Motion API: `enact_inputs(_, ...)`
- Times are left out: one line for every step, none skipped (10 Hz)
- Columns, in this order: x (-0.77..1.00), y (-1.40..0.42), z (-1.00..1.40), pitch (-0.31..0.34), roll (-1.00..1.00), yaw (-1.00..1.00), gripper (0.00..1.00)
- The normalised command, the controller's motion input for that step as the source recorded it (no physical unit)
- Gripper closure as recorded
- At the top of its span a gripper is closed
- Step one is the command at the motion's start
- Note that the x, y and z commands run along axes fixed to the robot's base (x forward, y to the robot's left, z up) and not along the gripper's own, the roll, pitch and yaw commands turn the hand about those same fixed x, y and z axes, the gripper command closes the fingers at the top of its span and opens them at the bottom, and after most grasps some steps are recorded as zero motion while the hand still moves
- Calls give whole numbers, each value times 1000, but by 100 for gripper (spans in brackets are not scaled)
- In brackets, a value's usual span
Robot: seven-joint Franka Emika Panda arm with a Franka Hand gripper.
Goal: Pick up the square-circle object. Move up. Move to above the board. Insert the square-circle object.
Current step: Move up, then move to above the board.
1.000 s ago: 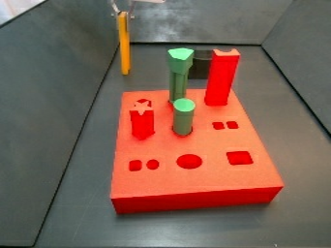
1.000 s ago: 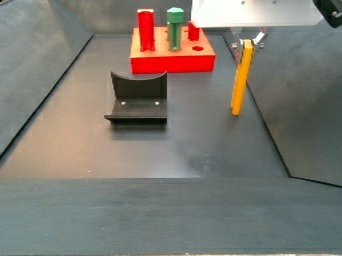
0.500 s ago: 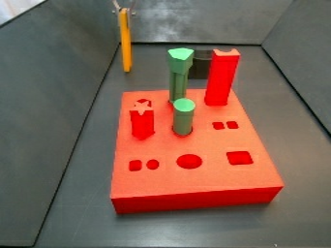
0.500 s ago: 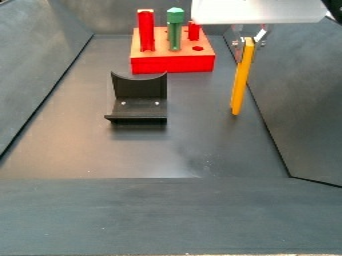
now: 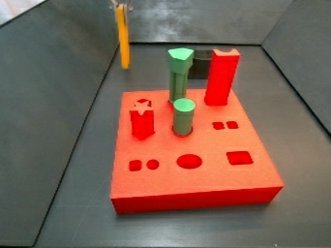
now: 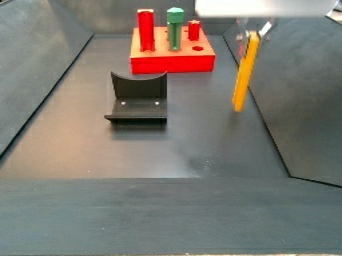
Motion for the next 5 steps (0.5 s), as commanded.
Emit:
enact_inputs(11,13,670,44,4,-31,100)
enact_inputs(14,20,475,69,11,-28,100)
enact_inputs(15,22,371,79,15,-27,100)
enact_inputs(76,382,1000,-58,-12,-128,100)
enact_inputs(75,404,1000,-41,-18,-120,100)
